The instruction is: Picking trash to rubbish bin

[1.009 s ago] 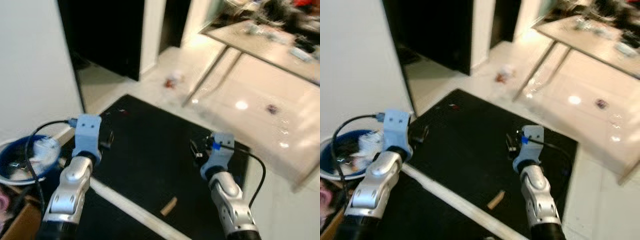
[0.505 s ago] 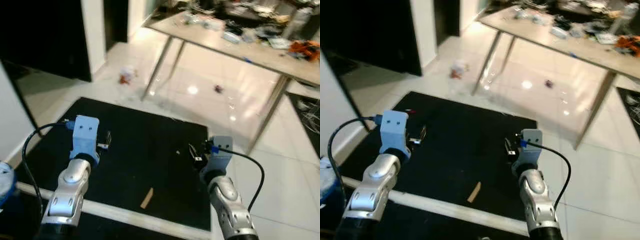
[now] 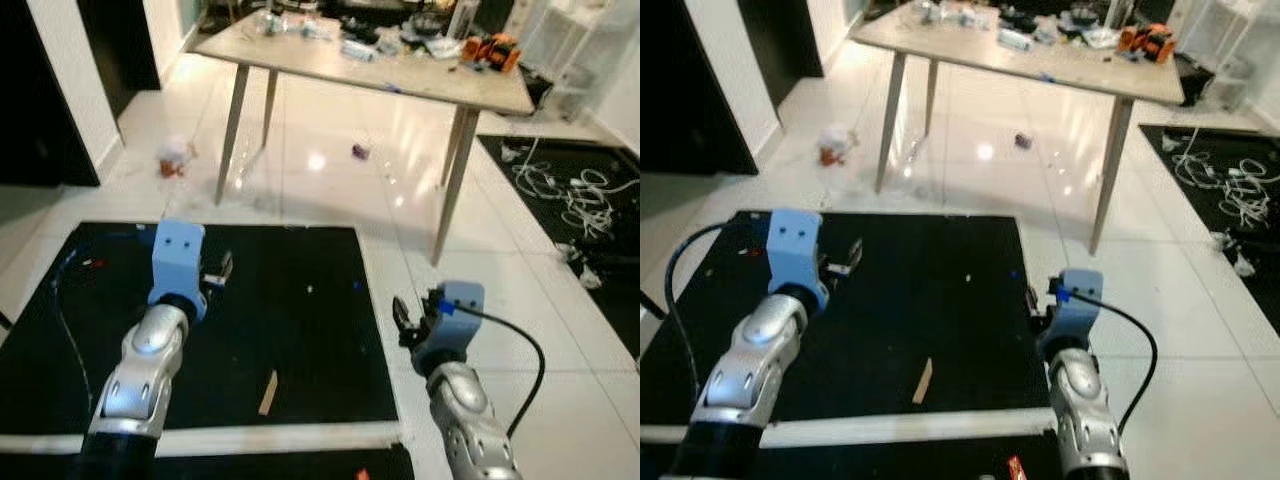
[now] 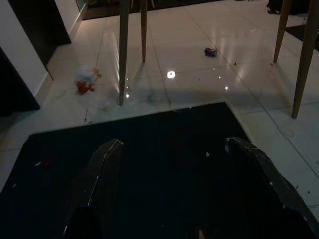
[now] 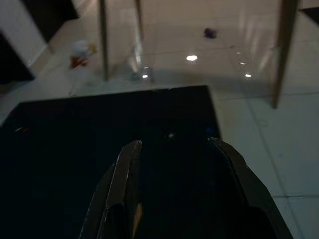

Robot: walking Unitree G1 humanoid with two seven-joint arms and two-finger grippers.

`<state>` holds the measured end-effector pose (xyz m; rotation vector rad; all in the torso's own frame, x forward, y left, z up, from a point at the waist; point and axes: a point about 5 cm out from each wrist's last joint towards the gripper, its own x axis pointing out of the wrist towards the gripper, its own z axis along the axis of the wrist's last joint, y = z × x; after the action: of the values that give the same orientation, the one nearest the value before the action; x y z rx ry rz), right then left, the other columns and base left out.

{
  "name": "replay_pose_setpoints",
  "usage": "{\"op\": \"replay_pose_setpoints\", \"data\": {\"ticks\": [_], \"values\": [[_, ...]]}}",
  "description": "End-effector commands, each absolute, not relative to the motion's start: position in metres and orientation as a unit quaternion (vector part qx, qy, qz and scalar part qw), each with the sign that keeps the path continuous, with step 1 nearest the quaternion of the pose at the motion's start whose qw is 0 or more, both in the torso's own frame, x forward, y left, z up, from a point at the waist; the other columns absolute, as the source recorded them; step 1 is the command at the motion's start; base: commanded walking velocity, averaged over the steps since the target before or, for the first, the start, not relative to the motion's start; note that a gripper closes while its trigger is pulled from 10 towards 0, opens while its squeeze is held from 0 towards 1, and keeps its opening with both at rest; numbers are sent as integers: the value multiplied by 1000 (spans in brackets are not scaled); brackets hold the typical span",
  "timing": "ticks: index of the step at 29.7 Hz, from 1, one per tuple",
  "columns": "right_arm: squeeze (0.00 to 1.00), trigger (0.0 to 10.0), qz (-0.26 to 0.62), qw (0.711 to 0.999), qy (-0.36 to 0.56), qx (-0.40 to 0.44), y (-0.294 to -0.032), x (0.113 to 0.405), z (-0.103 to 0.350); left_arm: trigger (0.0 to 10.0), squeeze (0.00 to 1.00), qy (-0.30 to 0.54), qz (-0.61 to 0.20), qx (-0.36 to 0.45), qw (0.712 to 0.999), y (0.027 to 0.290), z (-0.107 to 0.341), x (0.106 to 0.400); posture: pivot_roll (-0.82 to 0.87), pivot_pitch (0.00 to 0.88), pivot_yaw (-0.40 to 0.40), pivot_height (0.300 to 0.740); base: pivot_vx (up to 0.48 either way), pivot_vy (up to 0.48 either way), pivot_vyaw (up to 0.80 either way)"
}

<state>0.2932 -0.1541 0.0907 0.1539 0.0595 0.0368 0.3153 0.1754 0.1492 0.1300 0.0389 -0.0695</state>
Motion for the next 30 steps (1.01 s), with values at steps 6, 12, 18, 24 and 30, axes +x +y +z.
{"op": "replay_pose_setpoints", "data": {"ticks": [6,12,18,24,30], "values": [[0,10000,13,998,23,59,-155,295,94,10000,0,19,-73,59,995,167,146,312,-1,121,0,740,139,0,0],[0,10000,8,998,21,59,-156,295,94,10000,0,18,-93,65,993,163,149,315,6,115,10,740,374,0,0],[0,10000,2,998,23,65,-154,295,93,10000,0,15,-96,62,993,165,152,317,8,114,17,740,418,0,0],[0,10000,1,998,22,64,-153,296,93,10000,0,15,-92,59,994,168,154,318,10,113,23,740,426,0,0],[0,10000,-10,997,18,73,-156,294,94,10000,0,13,-95,59,994,169,156,321,6,113,34,740,424,0,0]]}}
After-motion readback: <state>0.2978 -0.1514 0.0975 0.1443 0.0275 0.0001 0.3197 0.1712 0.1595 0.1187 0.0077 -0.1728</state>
